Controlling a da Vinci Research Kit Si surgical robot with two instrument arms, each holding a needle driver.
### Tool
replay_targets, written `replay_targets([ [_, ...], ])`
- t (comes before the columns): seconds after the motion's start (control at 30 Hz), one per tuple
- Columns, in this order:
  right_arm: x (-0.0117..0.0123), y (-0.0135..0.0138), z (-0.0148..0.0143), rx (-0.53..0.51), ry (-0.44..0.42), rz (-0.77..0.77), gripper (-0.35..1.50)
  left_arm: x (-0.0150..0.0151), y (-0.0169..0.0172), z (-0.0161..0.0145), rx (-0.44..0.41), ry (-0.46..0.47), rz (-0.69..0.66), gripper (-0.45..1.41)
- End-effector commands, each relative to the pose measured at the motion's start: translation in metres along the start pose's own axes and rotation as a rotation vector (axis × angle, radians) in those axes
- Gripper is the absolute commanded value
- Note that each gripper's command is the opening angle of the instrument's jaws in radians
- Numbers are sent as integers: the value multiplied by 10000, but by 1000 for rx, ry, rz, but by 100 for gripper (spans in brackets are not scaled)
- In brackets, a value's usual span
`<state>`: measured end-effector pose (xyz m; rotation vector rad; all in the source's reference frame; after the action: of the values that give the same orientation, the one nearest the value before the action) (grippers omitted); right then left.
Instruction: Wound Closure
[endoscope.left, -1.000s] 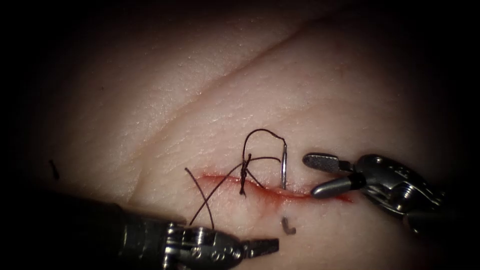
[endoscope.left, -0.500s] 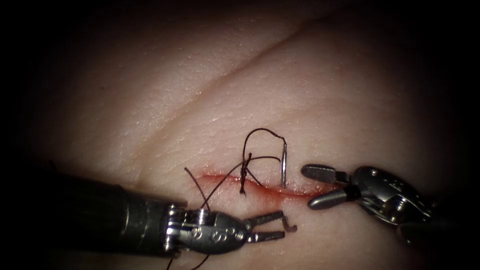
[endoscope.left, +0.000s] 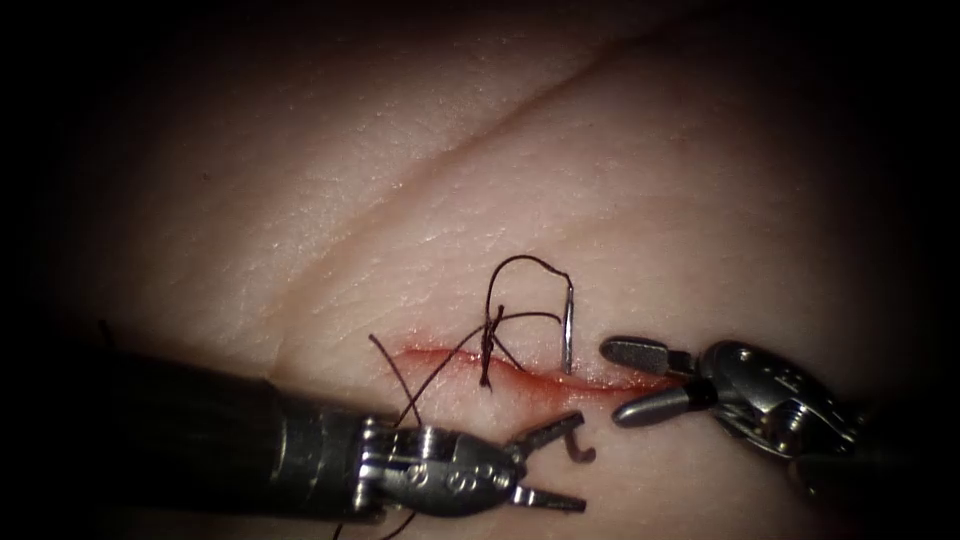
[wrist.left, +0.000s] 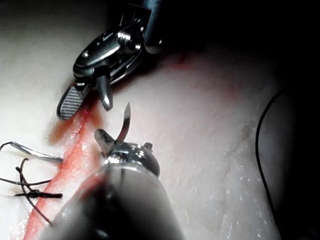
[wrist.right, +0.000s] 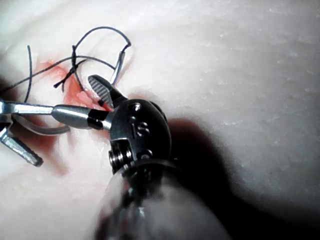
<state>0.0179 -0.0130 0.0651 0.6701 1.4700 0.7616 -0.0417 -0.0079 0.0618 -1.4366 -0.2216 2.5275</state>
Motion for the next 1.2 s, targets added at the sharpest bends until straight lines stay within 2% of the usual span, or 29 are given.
replay_targets([
  [0.03,-8,-1,5,3,-1,2,116,-2,2,8,-4,4,1,68],
  [0.1,-8,-2,4,3,-1,2,115,-2,0,9,-6,6,2,52],
  [0.13,-8,-2,3,4,-1,2,115,-3,-1,9,-9,9,8,36],
  [0.2,-8,-3,2,5,-2,2,113,-3,-4,8,-21,19,-16,-10],
  [0.23,-8,-3,2,2,-2,2,113,-3,-5,8,-33,28,-33,-45],
  [0.33,-10,-7,2,4,-2,0,113,-4,-14,5,-99,83,-123,-45],
  [0.67,-13,-23,-12,22,-38,-28,113,4,-19,-11,-235,229,-359,-45],
  [0.7,-14,-26,-14,23,-50,-48,113,9,-20,-14,-280,273,-420,-45],
  [0.8,-17,-32,-12,23,-67,-88,115,21,-24,-22,-367,332,-546,-45],
  [0.97,-28,-39,-1,14,-108,-127,125,34,-27,-35,-439,381,-631,-45],
  [1.2,-39,-49,22,0,-162,-173,132,54,-19,-63,-489,405,-662,-45],
])
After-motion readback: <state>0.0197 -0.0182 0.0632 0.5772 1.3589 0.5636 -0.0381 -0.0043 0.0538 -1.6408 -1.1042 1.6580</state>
